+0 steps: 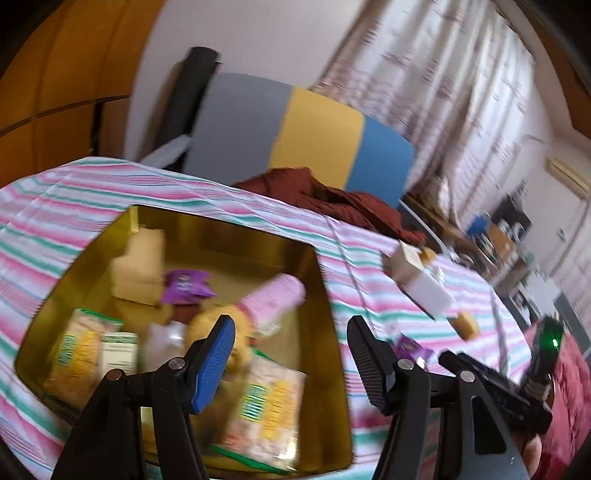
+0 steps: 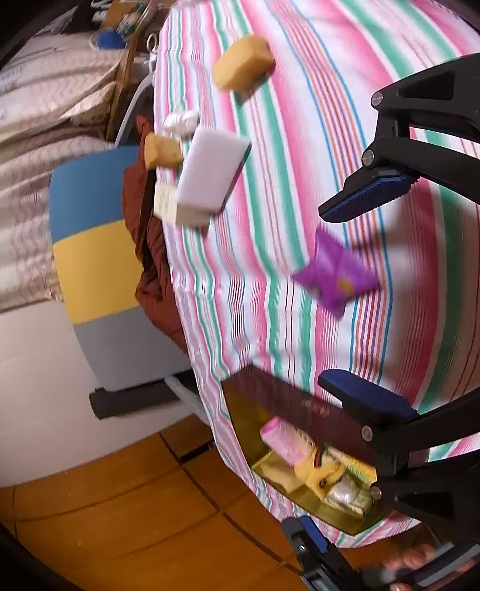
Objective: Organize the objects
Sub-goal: 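Move both tools back toward the purple packet and sponges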
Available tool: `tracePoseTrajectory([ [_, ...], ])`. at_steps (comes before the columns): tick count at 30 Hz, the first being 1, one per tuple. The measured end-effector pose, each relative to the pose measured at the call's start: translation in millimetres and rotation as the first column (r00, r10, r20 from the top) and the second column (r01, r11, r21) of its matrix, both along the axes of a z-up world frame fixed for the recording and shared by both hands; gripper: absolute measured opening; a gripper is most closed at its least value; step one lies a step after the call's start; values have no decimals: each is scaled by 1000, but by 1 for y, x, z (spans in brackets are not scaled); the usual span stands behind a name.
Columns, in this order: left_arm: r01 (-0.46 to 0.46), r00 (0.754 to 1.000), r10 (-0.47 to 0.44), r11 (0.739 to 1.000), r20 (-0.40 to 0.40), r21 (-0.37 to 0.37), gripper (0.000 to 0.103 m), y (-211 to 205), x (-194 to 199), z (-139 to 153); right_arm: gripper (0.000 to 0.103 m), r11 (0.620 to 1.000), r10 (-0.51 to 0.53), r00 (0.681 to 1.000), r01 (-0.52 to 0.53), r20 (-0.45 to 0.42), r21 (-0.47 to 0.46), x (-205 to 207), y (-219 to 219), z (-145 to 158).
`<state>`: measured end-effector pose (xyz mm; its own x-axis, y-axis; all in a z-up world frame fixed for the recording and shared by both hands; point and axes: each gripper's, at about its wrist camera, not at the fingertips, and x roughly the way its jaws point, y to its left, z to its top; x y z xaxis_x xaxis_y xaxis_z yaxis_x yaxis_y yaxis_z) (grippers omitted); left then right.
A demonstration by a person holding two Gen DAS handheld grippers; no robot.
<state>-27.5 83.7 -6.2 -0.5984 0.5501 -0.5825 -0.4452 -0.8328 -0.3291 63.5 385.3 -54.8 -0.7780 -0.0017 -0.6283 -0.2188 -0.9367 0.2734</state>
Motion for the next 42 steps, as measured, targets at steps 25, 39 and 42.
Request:
tracePoseTrajectory([
  [25,336,938,-328,940,113,-57,64,132,55,-31,83,982,-191,979,191,69,1,33,87,-22],
  [39,371,925,-356,921,131,-121,68,195,37,-63,85,968,-250,967,252,52,-20,44,115,-24],
  [42,373,924,-357,919,133,-129,68,202,31,-70,85,964,-260,964,262,49,-37,46,120,-25],
])
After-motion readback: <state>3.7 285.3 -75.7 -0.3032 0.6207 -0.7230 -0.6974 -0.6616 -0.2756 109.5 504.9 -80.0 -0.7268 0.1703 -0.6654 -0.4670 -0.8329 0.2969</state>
